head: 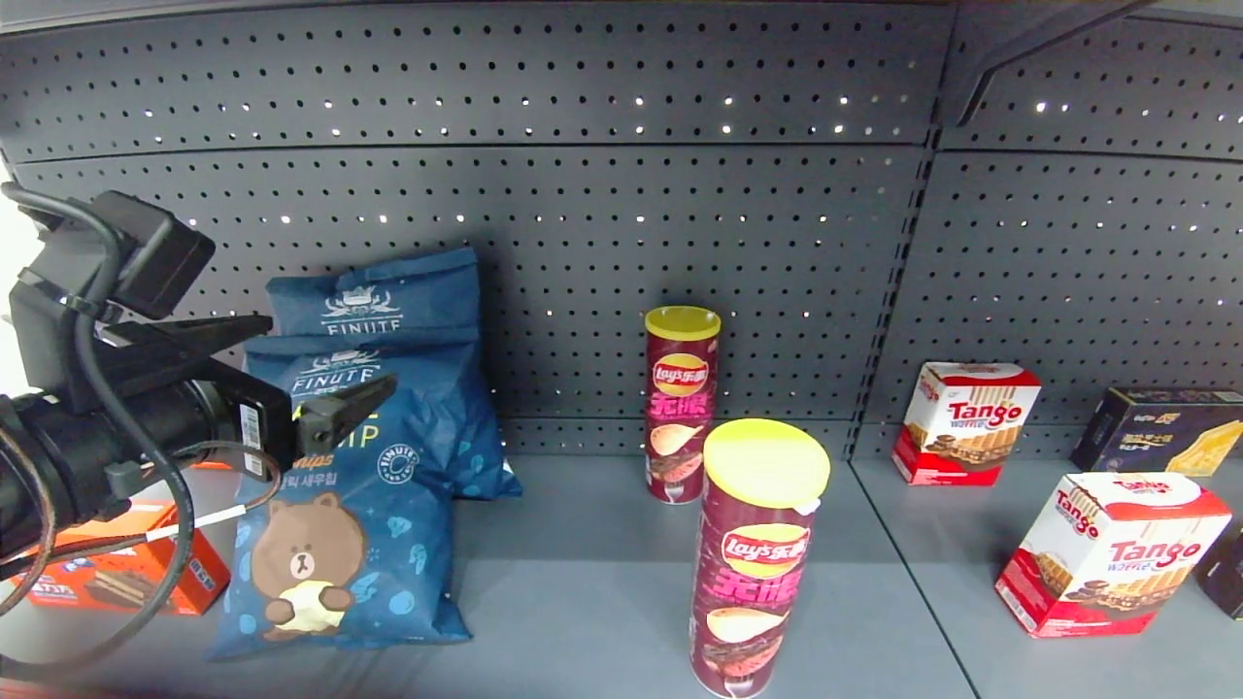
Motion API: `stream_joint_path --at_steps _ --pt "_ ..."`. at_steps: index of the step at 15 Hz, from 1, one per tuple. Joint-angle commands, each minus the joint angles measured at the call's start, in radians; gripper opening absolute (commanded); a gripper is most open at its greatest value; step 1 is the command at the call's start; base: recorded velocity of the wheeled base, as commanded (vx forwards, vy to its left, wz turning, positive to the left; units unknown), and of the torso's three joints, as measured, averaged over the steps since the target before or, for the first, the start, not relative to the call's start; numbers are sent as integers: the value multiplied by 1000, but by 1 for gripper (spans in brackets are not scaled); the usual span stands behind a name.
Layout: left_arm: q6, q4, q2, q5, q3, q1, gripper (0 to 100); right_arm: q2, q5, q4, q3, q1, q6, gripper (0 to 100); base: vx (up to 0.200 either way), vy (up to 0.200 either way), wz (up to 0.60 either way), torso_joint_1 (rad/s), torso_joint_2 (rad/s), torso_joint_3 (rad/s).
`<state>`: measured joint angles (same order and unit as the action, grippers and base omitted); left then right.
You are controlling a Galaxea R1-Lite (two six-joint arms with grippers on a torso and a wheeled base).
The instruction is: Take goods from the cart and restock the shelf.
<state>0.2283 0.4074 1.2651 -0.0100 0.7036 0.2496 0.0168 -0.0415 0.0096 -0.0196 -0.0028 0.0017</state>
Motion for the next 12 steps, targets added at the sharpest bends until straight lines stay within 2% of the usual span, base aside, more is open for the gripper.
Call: stream_joint_path --at_steps 1,2,3,4,8,12 --pt "0 1 0 -1 -1 5 100 414 -6 55 -468 55 52 100 0 0 0 0 0 0" --pt "0 2 2 -1 -9 7 100 462 -1 70 -539 70 60 100 0 0 0 0 0 0" --pt "0 5 -1 2 -26 7 100 519 81 82 -614 133 -20 100 0 0 0 0 0 0" --pt "-1 22 -1 4 -32 8 100 566 107 84 -637 172 -72 100 0 0 0 0 0 0" --pt "-6 40 -26 5 -75 4 100 752 104 72 -658 411 -101 100 0 0 0 0 0 0" --pt "-1 40 -24 5 -47 5 100 890 104 40 -655 535 -104 100 0 0 0 0 0 0"
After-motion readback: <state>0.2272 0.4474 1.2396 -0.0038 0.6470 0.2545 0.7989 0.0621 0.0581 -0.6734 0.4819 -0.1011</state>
